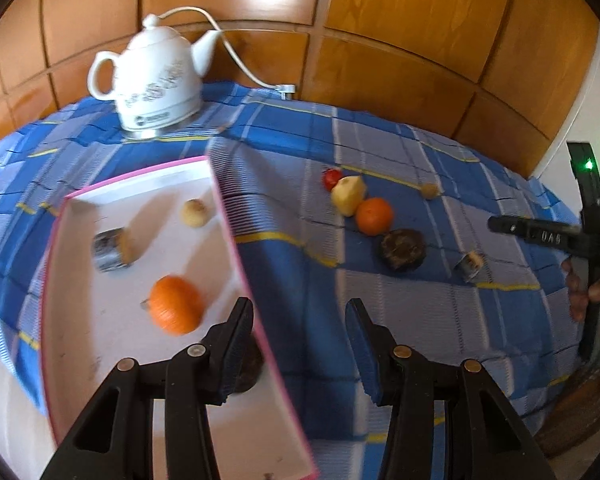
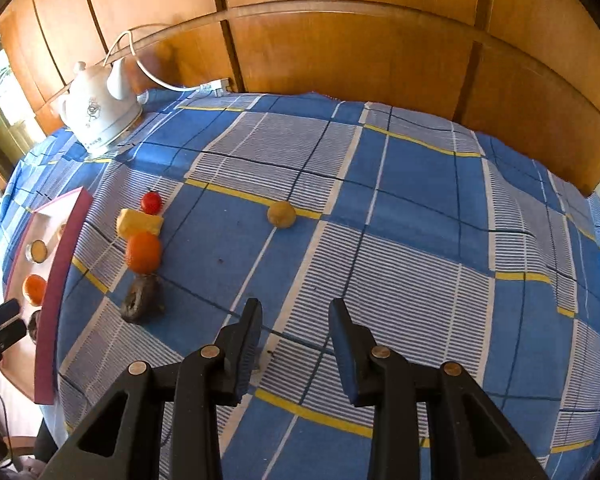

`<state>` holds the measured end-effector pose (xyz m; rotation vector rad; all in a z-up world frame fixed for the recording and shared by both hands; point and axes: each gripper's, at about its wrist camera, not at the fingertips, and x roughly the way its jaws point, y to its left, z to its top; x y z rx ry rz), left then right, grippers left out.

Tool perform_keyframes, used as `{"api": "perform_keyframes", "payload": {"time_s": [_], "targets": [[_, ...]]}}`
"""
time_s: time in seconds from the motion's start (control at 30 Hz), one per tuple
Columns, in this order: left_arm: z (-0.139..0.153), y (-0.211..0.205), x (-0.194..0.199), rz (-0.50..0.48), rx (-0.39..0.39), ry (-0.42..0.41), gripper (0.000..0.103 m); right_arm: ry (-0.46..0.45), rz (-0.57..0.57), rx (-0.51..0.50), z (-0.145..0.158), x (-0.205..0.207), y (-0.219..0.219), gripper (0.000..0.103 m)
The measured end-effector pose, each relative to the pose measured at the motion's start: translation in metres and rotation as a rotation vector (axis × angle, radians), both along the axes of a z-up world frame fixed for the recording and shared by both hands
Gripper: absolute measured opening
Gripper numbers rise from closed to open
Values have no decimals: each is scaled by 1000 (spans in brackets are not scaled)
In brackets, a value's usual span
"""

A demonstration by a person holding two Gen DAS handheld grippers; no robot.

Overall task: Organize fruits
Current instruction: 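Reach the left gripper to the orange on the cloth and grasp it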

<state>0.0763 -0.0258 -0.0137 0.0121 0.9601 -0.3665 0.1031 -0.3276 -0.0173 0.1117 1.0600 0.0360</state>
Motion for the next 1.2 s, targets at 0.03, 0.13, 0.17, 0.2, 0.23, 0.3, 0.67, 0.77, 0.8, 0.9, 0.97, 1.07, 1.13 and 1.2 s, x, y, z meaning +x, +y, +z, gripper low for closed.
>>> {"api": "perform_keyframes", "payload": {"time_s": [0.03, 0.13, 0.17, 0.2, 0.23, 0.3, 0.67, 0.77, 0.8, 0.9, 0.97, 1.07, 1.13, 1.2], "targets": [[0, -5, 5, -5, -7, 6, 49, -4, 6, -4, 1, 0, 2, 35], [1, -20, 16, -31, -24, 17, 52, -9, 18, -2, 3, 0, 6, 35], [1, -25, 20, -41, -30, 24, 52, -8, 20, 0, 3, 0, 6, 35], [0, -31, 24, -51, -41, 34, 52, -8, 22, 1, 4, 0, 7, 35], [0, -37, 28, -61, -51, 42, 52, -8, 25, 1, 4, -1, 8, 35], [-3, -47, 36, -70, -55, 50, 52, -11, 28, 6, 5, -1, 8, 35], [-27, -83, 82, -35, -116, 155, 52, -10, 5, 9, 8, 0, 5, 35], [-33, -89, 92, -21, -123, 175, 53, -12, 4, -4, 8, 1, 5, 35], [-35, -91, 96, -17, -125, 183, 53, -13, 3, -5, 9, 1, 5, 35], [-43, -98, 106, -4, -123, 199, 54, -19, 3, 3, 11, 1, 5, 35], [-48, -102, 111, 3, -118, 211, 54, -20, 6, 7, 11, 1, 5, 35], [-55, -108, 116, -1, -99, 209, 53, -23, 6, 4, 12, 1, 5, 35], [-61, -112, 119, -7, -73, 206, 44, -26, 2, 6, 12, 1, 5, 35], [-63, -113, 118, -26, -80, 188, 40, -26, -1, 9, 12, 1, 4, 35]]}}
